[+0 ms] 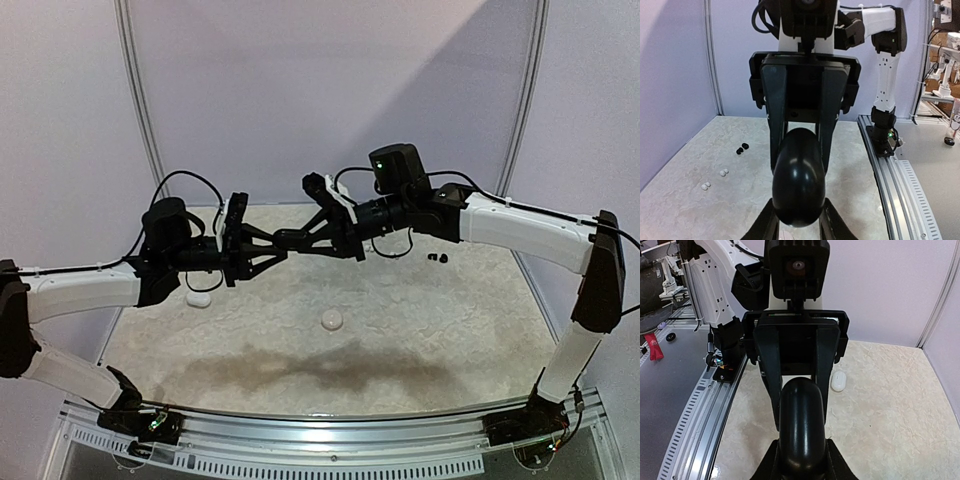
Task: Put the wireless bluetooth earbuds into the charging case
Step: Pass from the right arm to the left
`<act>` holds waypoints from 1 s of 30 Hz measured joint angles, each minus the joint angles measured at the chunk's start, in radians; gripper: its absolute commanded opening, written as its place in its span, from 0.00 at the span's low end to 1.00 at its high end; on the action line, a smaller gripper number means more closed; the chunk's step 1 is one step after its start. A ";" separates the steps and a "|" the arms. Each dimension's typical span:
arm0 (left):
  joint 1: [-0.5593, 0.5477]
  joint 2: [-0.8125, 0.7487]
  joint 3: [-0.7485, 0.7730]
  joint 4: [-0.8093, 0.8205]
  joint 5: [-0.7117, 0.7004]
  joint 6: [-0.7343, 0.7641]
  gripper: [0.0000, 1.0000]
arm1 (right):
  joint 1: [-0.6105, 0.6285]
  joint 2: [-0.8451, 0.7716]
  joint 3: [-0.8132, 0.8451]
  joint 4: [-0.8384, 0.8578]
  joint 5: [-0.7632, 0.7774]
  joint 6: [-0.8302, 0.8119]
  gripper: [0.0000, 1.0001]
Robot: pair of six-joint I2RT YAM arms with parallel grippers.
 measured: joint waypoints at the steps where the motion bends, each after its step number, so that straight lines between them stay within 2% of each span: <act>1: -0.001 0.002 0.000 0.000 0.000 0.000 0.29 | 0.000 0.000 0.000 -0.002 0.000 0.000 0.00; 8: -0.006 0.007 0.000 0.000 0.000 0.000 0.29 | 0.000 0.001 0.000 -0.008 0.002 0.000 0.00; 18: -0.006 0.009 0.004 -0.005 0.003 0.013 0.37 | 0.000 0.002 0.000 -0.008 0.019 0.000 0.00; 20: -0.006 0.013 0.008 -0.005 0.005 0.019 0.37 | 0.000 0.002 0.000 -0.009 0.023 0.000 0.00; 28: -0.008 0.014 0.016 -0.011 0.000 0.034 0.02 | 0.003 0.002 0.000 -0.018 0.023 -0.008 0.00; 30: -0.008 0.015 0.017 -0.013 0.000 0.031 0.00 | 0.003 0.002 0.000 -0.018 0.023 -0.008 0.00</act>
